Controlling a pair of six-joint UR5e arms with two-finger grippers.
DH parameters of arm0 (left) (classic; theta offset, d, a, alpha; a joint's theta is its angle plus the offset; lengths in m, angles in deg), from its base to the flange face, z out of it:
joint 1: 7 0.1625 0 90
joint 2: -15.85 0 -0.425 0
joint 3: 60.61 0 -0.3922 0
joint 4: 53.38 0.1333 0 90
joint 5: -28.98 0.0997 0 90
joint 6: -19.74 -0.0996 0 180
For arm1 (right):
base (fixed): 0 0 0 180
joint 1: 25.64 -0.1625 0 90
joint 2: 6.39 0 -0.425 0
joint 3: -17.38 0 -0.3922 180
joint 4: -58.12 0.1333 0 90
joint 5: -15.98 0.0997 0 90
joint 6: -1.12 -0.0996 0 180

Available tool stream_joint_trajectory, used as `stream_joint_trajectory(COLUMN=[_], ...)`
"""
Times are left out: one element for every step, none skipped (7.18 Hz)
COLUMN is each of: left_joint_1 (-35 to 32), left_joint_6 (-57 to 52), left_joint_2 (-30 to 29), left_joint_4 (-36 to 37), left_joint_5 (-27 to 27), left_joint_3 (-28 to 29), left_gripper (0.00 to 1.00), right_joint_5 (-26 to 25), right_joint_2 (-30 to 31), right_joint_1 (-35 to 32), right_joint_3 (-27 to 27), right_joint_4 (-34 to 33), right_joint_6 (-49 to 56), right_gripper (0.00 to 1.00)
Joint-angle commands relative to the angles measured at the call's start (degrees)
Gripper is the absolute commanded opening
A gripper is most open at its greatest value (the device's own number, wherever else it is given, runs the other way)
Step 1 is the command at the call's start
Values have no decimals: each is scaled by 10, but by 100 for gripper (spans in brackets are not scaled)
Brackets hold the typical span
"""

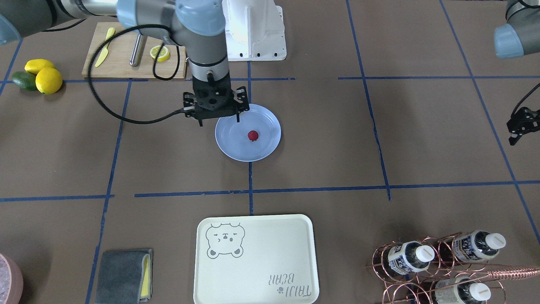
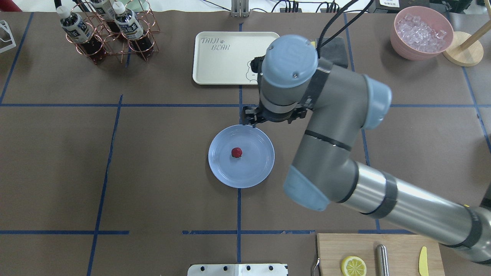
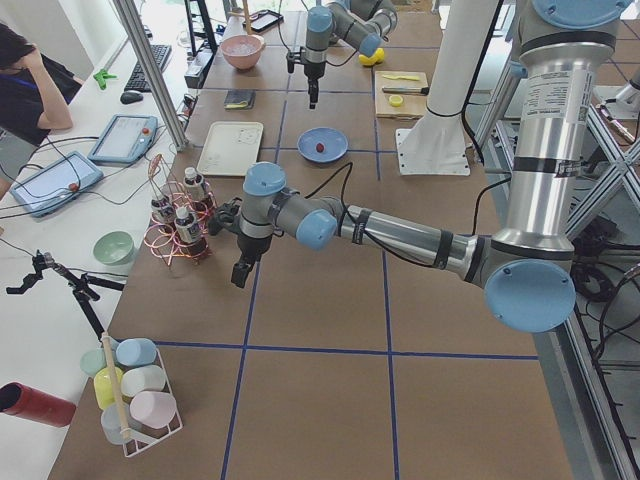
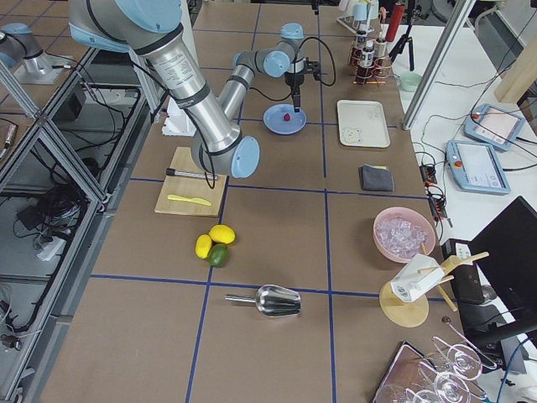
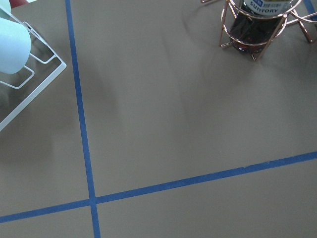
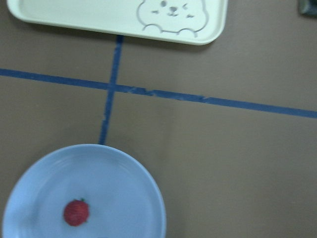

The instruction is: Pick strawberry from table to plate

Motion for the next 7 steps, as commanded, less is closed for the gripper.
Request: stream_joint_trajectory(left_joint_1=[-72,-124,-159,-166,-166,-164,-163], left_joint_6=[-128,-236,-290,-290,-286,-286,-284], left_joint_2=[1,0,-1,1,2,0,0], left_joint_4=[2,4,8,39,45,44,45], left_joint_5=[-19,-29,-33,-75,-131,-126,-94], left_joint_3=[50,98,129,128,119,112,113], left_gripper=[100,100,100,100,100,100,100], right_joint_5=[88,140,179,199,202,201,196], right_joint_2=[136,194,255,302,337,339,335], right_joint_1=[-128,-204,-270,-330,-371,-372,-380], right_joint_3=[-108,-118,-118,-110,-93,-88,-88], right_joint_4=[-44,-43,-42,-43,-43,-42,-42], right_joint_6=[184,269,359,445,493,489,494], right_gripper=[100,100,100,100,100,100,100])
